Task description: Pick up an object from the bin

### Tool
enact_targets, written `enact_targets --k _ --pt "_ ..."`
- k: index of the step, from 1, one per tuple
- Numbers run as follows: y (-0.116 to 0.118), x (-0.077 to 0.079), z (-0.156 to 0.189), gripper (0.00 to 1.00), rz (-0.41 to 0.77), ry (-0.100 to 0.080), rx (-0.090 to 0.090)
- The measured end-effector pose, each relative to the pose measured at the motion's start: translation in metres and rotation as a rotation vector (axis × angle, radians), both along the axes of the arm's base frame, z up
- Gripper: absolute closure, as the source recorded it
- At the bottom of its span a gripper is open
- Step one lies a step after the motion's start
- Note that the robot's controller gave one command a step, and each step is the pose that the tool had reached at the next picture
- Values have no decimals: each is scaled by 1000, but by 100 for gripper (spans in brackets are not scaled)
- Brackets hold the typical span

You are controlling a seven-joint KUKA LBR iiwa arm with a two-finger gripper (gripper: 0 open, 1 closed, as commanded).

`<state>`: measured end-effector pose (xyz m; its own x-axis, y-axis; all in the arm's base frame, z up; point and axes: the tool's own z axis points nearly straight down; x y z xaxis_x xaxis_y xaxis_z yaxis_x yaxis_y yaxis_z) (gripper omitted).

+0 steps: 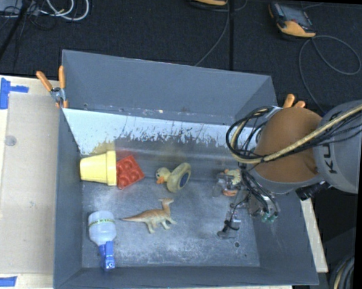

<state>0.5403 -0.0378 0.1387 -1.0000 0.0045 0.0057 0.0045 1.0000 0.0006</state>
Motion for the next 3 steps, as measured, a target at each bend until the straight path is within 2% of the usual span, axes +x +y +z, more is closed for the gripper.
enact_targets --k 1,2,3 --pt "18 -4 -5 0 28 1 0" --pt "30 43 -46 0 48 -6 1" --pt "42 58 -65 0 33 -1 0"
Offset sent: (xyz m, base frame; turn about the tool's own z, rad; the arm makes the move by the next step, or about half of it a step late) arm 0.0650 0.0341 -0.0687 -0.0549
